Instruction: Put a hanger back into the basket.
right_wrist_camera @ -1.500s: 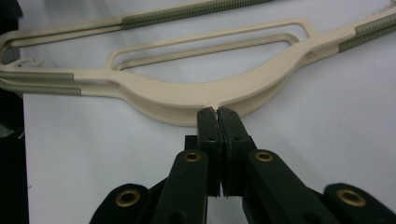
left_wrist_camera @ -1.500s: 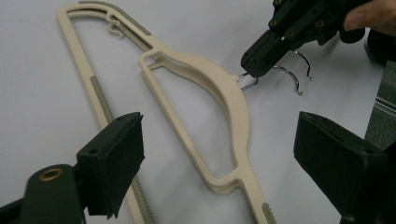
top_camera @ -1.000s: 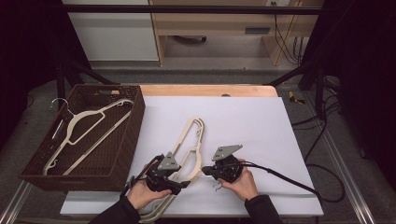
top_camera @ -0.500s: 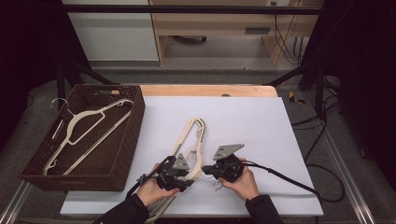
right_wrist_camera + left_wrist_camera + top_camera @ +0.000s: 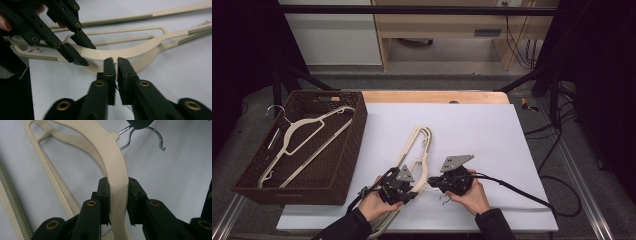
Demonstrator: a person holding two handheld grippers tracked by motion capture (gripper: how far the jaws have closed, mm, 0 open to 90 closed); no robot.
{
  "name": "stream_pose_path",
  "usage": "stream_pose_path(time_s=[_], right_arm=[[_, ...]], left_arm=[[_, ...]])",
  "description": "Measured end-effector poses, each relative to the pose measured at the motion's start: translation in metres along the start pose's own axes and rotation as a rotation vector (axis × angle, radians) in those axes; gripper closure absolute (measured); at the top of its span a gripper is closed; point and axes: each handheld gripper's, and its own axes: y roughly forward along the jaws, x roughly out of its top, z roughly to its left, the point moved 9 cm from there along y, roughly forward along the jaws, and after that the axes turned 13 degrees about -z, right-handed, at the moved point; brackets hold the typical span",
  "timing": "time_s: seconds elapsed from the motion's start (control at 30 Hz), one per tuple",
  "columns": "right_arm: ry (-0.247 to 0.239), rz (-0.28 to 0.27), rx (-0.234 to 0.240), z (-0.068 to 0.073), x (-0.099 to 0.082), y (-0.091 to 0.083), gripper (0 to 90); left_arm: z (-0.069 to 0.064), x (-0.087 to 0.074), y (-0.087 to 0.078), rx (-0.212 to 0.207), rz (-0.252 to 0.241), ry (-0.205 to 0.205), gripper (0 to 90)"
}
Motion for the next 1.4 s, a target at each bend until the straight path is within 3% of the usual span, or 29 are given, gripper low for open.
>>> stream_pose_path(time_s=[0.03,0.23,0.27,0.37,0.47,0.67,0.9,1.07,1.17,1.4], right_arm=[[-0.009,-0.020,-0.004,-0.001,0.005,-0.005,73.2],[-0.023,-0.110,-0.046,-0.007,0.023,-0.023,63.3],[-0.026,-0.134,-0.072,-0.011,0.028,-0.030,60.0],[-0.018,-0.168,-0.090,-0.018,0.030,-0.036,55.2],[-0.013,-0.188,-0.119,-0.025,0.028,-0.039,52.3],[-0.007,-0.193,-0.100,-0.023,0.023,-0.031,47.2],[0.015,-0.225,-0.074,-0.019,0.025,-0.026,49.2],[0.035,-0.253,-0.024,-0.007,0.027,-0.014,53.1],[0.027,-0.252,-0.025,-0.005,0.028,-0.012,55.5],[0.010,-0.276,-0.013,0.004,0.035,-0.001,69.4]], left_arm=[[0.001,0.001,-0.003,-0.002,-0.008,-0.007,74.7],[0.003,0.003,-0.011,0.000,-0.033,-0.019,74.9],[0.004,0.005,-0.014,-0.005,-0.040,-0.026,75.0],[0.005,0.006,-0.017,-0.003,-0.046,-0.027,75.2],[0.007,0.009,-0.023,-0.001,-0.060,-0.030,75.4],[0.011,0.016,-0.034,0.018,-0.101,-0.034,76.1],[0.013,0.020,-0.039,0.027,-0.126,-0.044,76.6],[0.013,0.022,-0.039,0.035,-0.136,-0.048,76.8],[0.013,0.023,-0.040,0.037,-0.140,-0.045,76.8],[0.011,0.023,-0.037,0.050,-0.129,-0.028,76.8]])
